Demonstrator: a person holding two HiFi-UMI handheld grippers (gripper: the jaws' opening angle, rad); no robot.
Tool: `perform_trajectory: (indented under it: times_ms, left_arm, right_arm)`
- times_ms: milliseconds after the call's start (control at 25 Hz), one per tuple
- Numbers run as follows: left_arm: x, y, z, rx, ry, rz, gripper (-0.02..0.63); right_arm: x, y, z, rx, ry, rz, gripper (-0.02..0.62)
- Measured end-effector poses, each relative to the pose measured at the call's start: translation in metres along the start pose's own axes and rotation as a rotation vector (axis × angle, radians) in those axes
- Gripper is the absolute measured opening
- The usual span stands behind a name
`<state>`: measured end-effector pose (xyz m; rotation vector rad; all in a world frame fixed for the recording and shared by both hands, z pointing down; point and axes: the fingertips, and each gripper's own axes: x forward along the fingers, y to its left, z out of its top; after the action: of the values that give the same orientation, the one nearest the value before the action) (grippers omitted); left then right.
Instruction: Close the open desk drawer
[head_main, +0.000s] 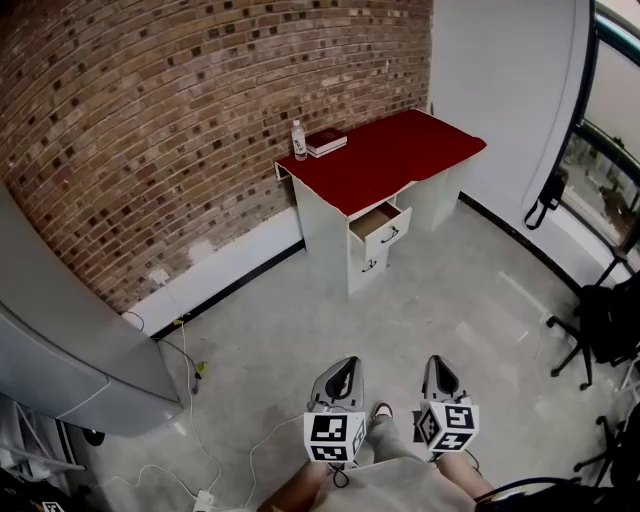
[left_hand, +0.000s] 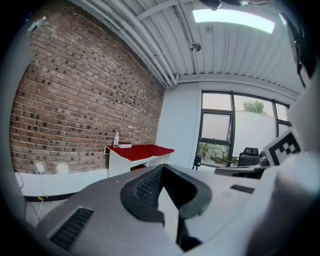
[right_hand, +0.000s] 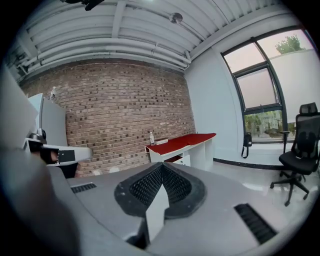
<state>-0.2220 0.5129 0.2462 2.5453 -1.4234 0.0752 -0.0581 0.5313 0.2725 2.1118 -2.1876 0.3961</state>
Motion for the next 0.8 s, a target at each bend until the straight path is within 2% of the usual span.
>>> perform_trajectory:
  times_ms: [320, 640, 800]
  left_arm:
    - [0.066, 0.024, 0.024, 0.022, -0.011, 0.007, -0.002]
    - [0.122, 0.038, 0.033, -0.008, 0.0, 0.039, -0.002]
    - [0.149, 0.042, 0.039, -0.01, -0.002, 0.055, -0.001]
  right_arm:
    - [0.074, -0.016, 0.026, 0.013, -0.018, 0.009, -0.002]
    - [0.132, -0.034, 0.044, 0.003, 0.007, 0.041, -0.002]
    - [0.158, -0.051, 0.044, 0.04, 0.045, 0.05, -0.002]
